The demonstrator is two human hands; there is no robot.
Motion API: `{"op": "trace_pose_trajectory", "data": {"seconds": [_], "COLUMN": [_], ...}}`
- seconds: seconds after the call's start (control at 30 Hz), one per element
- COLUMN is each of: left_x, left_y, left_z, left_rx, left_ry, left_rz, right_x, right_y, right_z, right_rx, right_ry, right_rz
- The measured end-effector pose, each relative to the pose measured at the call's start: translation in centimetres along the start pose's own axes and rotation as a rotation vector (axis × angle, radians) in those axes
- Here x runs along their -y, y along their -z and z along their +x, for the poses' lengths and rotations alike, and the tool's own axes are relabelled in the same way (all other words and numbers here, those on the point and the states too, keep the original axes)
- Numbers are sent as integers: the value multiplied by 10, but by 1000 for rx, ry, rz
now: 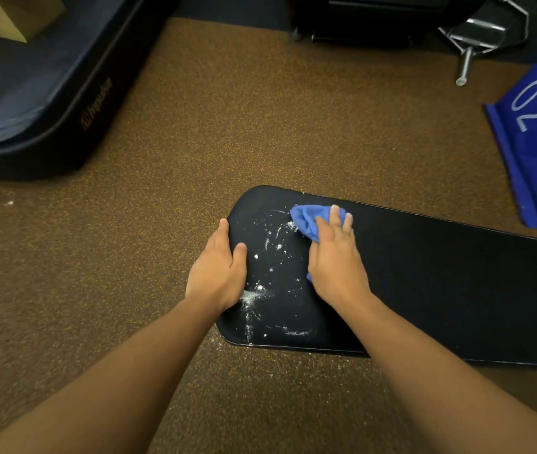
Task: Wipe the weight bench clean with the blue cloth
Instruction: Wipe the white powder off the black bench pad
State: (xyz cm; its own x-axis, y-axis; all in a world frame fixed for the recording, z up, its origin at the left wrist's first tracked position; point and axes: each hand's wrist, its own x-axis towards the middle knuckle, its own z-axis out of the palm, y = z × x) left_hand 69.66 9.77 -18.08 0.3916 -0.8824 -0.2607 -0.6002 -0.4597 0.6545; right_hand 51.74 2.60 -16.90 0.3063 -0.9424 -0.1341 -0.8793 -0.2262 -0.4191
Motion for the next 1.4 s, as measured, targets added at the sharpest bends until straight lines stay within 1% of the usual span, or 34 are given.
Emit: {"op": "trace_pose_trajectory", "data": {"seconds": [0.07, 0.17, 0.37, 0.47, 0.57, 0.67, 0.73, 0.8, 0.87, 0.97, 1.07, 1.13, 1.27, 1.4], "left_x": [-1, 0, 2, 2, 2, 1, 2, 3, 5, 4, 0, -4, -6, -3], "left_y": [-1, -2, -1, -1, -1, -1, 0, 3, 7, 12, 11, 7, -1, -1], "left_z": [0, 0, 0, 1, 2, 1, 2, 3, 4, 7, 13, 15, 12, 6], "left_rx": [-7, -8, 0, 7, -15, -36, -36, -20, -16, -12, 33, 53, 36, 32], "left_ry": [-6, -14, -10, -15, -23, -27, -33, -49, -85, -154, -214, -224, -196, -215], "left_rz": [-4, 6, 17, 22, 18, 32, 49, 92, 183, 353, 426, 443, 444, 371], "right_x": [-13, -27, -10, 14, 35, 35, 21, 5, -8, -12, 4, 19, 37, 20], "right_y": [4, 8, 5, -4, -16, -17, -12, -7, -1, 3, 5, -1, -23, -17], "right_z": [-19, -27, 25, 41, 30, 1, -18, -34, -37, -13, 20, 27, 3, -38], "right_rx": [7, -36, -224, -199, -119, -14, 42, 62, 32, -65, -123, -107, -78, 11], "right_ry": [-22, -96, -273, -215, -78, 52, 93, 84, 27, -135, -238, -222, -71, 45], "right_rz": [-21, -28, 60, 90, 69, -23, -77, -82, -93, -68, -15, -23, -50, -134]}}
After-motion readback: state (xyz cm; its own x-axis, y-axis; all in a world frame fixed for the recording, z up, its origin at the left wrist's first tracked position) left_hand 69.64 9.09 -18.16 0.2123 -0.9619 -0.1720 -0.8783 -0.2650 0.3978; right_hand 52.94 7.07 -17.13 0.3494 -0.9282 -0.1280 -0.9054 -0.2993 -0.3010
